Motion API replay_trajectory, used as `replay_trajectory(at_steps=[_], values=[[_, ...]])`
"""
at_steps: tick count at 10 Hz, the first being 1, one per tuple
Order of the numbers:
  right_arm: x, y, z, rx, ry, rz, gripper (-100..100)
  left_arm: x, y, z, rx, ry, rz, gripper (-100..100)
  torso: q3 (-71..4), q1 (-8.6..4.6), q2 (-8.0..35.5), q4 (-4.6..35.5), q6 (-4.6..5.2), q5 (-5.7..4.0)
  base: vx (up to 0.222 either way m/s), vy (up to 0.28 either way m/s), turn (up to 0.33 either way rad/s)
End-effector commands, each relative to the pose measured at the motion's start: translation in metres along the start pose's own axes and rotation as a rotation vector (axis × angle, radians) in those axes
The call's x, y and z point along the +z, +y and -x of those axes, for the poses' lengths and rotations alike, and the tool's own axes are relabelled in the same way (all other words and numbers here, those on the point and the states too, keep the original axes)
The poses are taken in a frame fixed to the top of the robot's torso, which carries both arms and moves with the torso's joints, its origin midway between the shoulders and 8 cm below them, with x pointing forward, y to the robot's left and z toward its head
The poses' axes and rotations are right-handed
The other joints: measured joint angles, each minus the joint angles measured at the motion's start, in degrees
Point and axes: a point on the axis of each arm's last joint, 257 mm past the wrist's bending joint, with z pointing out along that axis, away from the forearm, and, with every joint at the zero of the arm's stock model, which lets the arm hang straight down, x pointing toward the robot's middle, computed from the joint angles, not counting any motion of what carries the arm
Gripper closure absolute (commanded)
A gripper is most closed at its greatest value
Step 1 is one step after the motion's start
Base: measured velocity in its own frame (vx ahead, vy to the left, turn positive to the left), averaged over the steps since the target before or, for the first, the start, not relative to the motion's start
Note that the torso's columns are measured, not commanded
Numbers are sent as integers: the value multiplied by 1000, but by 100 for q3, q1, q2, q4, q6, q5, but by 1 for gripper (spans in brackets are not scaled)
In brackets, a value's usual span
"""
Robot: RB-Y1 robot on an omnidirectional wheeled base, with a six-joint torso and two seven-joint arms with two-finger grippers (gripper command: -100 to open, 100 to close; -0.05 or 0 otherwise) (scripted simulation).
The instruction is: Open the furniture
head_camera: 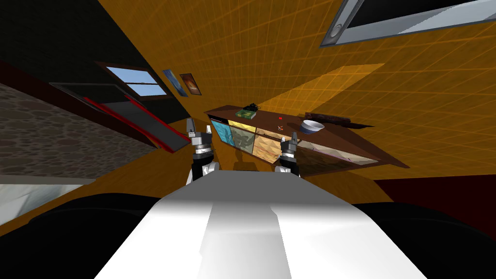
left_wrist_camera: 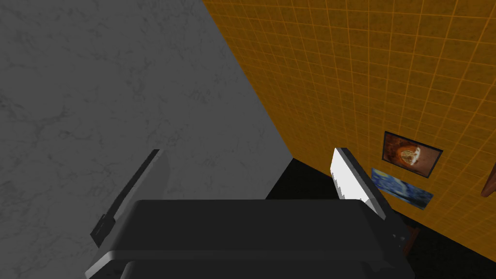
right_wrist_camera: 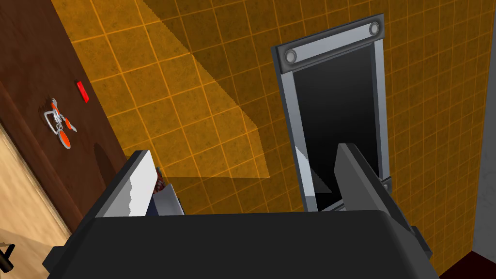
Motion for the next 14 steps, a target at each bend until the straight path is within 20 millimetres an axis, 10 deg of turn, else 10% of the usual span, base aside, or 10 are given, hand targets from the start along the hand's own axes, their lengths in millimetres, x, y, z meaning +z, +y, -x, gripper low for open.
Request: replay_trajectory(at_steps=[1, 9, 10, 14], values=[[0, 0, 0, 0, 0, 0, 0, 0, 0, 0, 0, 0, 0, 0, -467, 0, 232, 235, 0, 0, 0, 0, 0], [0, 0, 0, 0, 0, 0, 0, 0, 0, 0, 0, 0, 0, 0, -7073, 0, 3539, 3537, 0, 0, 0, 0, 0], [1, 2, -2, -52, 39, 7, -100, 0, 0, 0, 0, 0, 0, 0, -7919, 0, 3962, 3960, 0, 0, 15, 11, 6], [5, 15, -5, -273, 135, 66, -100, 0, 0, 0, 0, 0, 0, 0, -8461, 7, 4218, 4224, 0, 2, 39, 43, 12]])
